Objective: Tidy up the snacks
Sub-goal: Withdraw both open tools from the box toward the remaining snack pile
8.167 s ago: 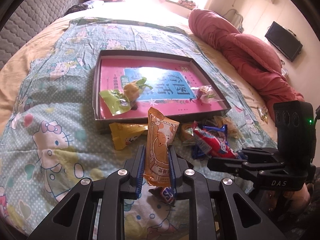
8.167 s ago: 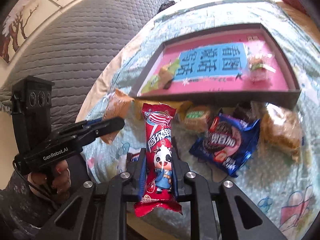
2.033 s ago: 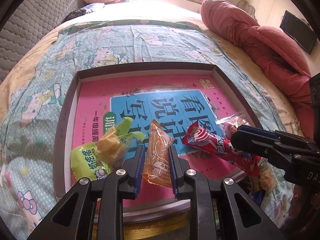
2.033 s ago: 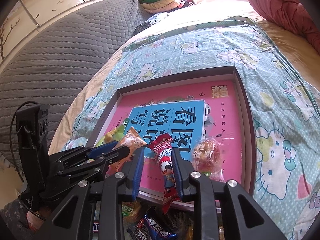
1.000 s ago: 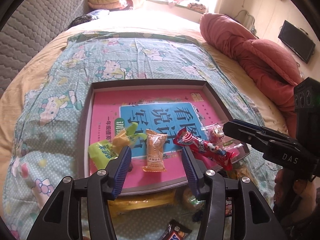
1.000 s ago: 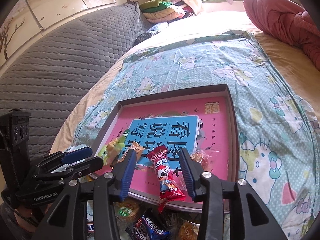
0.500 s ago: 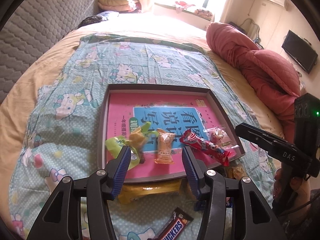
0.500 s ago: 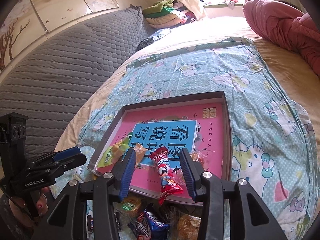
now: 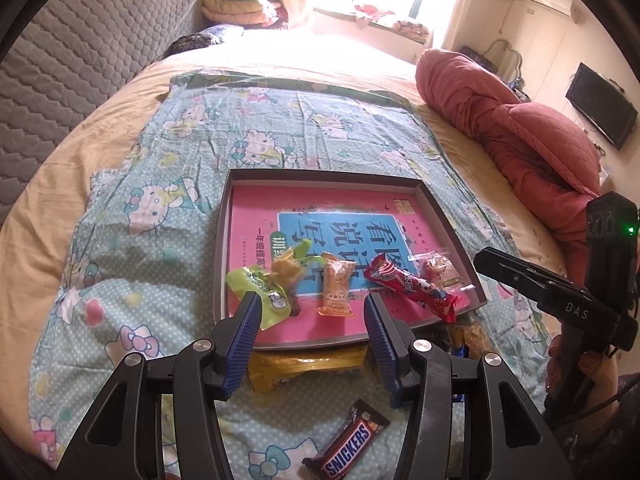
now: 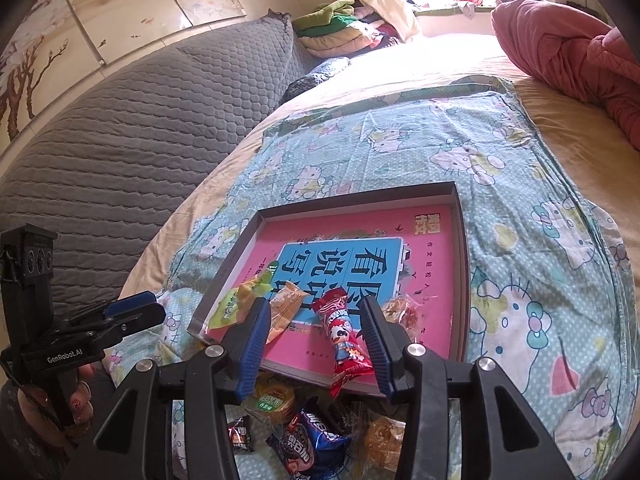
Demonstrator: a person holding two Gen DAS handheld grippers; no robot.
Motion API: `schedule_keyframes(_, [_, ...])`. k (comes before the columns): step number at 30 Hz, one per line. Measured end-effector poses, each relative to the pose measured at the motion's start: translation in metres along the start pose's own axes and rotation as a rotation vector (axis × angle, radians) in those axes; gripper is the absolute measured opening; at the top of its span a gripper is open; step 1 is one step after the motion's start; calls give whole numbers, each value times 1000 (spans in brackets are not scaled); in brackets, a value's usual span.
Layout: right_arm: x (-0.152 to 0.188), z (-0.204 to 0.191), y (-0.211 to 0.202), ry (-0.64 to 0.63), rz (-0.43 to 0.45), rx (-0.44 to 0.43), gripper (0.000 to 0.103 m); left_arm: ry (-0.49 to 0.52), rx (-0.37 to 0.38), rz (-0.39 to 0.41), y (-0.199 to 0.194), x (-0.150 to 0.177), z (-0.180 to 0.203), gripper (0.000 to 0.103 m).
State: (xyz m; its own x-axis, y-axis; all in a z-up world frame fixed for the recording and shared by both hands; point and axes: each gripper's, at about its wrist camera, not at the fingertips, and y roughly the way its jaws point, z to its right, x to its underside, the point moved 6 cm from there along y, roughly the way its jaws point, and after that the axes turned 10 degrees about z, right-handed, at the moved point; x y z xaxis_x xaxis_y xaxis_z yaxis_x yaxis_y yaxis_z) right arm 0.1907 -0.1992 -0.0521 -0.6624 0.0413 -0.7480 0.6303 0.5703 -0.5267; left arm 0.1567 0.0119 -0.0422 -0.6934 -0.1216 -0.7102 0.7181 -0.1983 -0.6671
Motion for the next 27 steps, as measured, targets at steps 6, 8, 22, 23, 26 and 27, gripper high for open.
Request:
schedule_keyframes(6, [2,-2,-4,3,2,-9,46,4,6,-8,-4,4,4,55])
schedule_keyframes(8, [2,-2,-7,8,4,-14,47,2,15,-14,-4,6,6,55])
schedule_keyframes(22, [14,-7,-16,11,-8,-20,47,37,58,-77,-3,33,32,55])
schedule_keyframes(23, [16,-7,-17,14,-9,-22,47,42,62,-84,-3,36,35,55])
schedule_keyframes(26, [20,-8,-19,18,-15,-23,47,58,69,-97,0,41,40,55])
schedule_keyframes(27, [20,-8,-20,18,-15,-20,47,64,73,-100,0,42,42,55])
